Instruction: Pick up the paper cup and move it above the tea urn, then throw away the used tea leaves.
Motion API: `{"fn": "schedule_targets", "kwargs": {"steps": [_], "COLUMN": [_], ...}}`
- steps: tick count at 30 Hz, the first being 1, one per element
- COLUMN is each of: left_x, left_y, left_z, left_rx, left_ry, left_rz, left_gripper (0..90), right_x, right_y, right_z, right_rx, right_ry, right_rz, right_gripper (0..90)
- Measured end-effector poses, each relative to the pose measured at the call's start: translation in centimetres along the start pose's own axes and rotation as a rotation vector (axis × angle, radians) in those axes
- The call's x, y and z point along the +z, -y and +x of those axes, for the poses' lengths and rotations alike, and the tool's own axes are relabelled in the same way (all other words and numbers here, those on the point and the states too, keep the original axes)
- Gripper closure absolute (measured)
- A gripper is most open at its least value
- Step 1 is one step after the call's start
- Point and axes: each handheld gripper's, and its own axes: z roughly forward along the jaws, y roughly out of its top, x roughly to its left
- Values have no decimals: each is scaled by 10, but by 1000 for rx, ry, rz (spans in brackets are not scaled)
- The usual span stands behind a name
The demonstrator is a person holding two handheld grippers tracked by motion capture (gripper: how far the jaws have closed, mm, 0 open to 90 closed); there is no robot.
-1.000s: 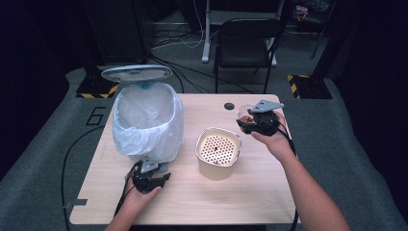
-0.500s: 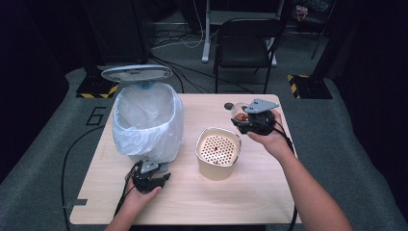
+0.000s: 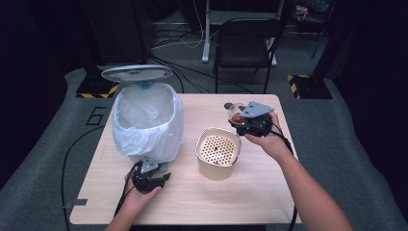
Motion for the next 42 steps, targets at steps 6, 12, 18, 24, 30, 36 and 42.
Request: {"fn": "schedule_targets", "kwargs": {"steps": [6,12,18,24,30,36,42], "left_x": [0,0,0,0,0,0,0], "left_y": [0,0,0,0,0,0,0], "left_z": [0,0,0,0,0,0,0], "left_rx": [-2,1,-1,0,0,3,-1], "left_ry": [2,-1,-1,0,-1,-2,-1], "left_rz": [1,1,0,0,0,0,0], "left_gripper": [442,442,442,442,442,442,442], "right_x": [1,5,4,5,5,3,1], "right_y": [-6,-8,-8,-8,-8,-8,-13], "right_z": [10,20,28,37,40,41,44], "right_rx": [-77,-138,-226,-312,-338,-356,-393], "right_ry": [0,-15,-10,13,22,22,28], "right_rz": [-9,-3,-13,-4,0,7,12], "right_gripper": [387,391,392,393,394,395,397]}}
